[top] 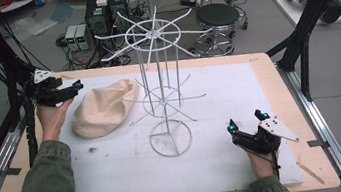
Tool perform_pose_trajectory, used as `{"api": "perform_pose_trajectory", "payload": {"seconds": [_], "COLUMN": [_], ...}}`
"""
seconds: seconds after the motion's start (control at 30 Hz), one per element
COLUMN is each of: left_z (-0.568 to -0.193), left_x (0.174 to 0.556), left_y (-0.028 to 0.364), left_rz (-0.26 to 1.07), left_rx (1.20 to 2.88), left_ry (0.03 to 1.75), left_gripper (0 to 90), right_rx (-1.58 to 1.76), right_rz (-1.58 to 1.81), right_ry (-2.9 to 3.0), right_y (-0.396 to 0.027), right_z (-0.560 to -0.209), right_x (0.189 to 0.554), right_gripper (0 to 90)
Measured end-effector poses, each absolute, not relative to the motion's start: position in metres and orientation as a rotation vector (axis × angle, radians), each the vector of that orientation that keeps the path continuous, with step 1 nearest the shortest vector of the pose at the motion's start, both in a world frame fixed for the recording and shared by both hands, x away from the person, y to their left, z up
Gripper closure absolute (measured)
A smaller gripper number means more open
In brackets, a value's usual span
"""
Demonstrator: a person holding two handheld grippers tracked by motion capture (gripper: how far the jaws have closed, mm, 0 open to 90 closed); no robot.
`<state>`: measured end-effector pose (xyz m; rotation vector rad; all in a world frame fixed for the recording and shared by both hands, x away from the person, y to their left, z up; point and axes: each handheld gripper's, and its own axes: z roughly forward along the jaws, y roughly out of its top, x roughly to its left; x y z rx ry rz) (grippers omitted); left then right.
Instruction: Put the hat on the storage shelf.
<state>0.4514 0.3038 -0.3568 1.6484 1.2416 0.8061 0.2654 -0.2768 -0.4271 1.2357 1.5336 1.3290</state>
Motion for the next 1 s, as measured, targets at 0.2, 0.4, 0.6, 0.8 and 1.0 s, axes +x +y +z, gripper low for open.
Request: {"api": "perform_pose_trajectory", "payload": {"seconds": [0.2,0.4,0.6,0.8,1.0], "left_z": [-0.381,-0.389,-0.396,-0.412,-0.427], "left_x": [0.47,0.473,0.476,0.482,0.487], "left_y": [0.298,0.291,0.291,0.291,0.287], "left_rz": [0.691,0.728,0.717,0.59,0.533], "left_rx": [1.73,1.814,1.883,1.972,2.055], "left_ry": [1.276,1.268,1.308,1.366,1.423], "left_gripper": [26.4,25.2,25.2,25.7,26.2], "right_rx": [1.232,1.224,1.228,1.225,1.216], "right_rz": [1.325,1.329,1.326,1.332,1.336], "right_ry": [1.541,1.53,1.527,1.551,1.554], "right_y": [-0.276,-0.277,-0.278,-0.277,-0.277], "right_z": [-0.427,-0.427,-0.427,-0.428,-0.427], "right_x": [0.264,0.263,0.263,0.264,0.263], "right_gripper": [5.0,5.0,5.0,5.0,5.0]}}
